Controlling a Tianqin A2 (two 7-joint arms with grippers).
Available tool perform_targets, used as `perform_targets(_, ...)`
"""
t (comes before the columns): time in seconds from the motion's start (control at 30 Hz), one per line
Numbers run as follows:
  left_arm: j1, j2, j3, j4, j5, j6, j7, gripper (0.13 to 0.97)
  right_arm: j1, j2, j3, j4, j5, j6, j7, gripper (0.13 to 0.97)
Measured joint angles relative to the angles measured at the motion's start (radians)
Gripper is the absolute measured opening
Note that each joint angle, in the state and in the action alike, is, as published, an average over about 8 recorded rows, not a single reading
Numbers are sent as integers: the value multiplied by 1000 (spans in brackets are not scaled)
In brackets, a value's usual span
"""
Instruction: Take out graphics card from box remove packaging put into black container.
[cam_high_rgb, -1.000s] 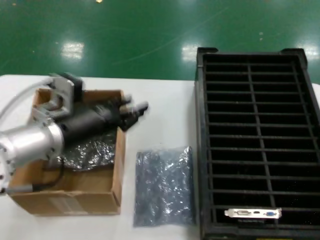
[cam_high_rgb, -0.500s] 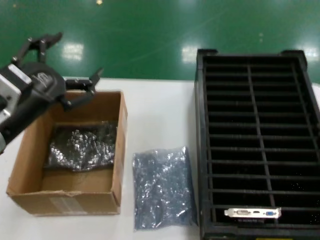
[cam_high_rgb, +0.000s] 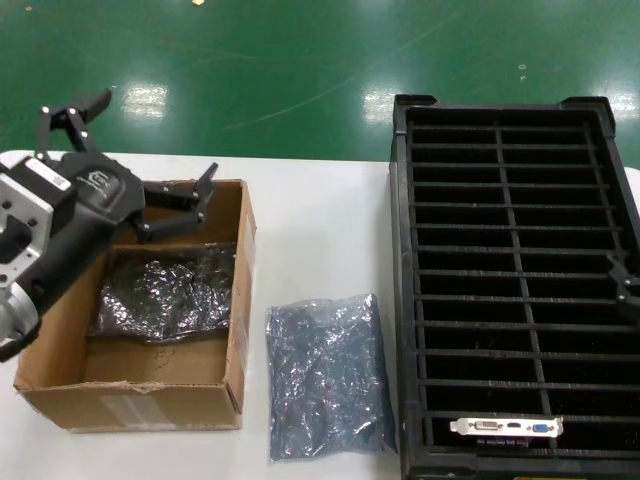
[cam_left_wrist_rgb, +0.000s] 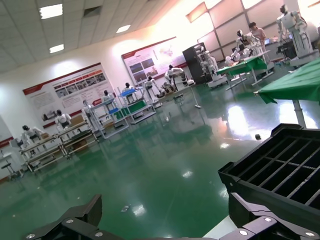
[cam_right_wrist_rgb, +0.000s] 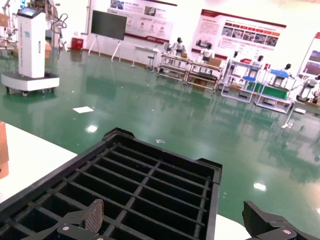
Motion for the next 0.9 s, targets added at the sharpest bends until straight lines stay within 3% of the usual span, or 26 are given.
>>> perform_targets(0.17,26,47,-18,17,-55,-12,69,906,-12,-22,-15,-8,44,37,-50,966)
perform_targets(0.47,73,131,-51,48,-155,-33,193,962,-34,-61,-43,-23,123,104,-140,966)
perform_targets(0.9,141,253,-98,93,-299,-65,372,966,-66,-117,-82,-45,237,201,-270,966)
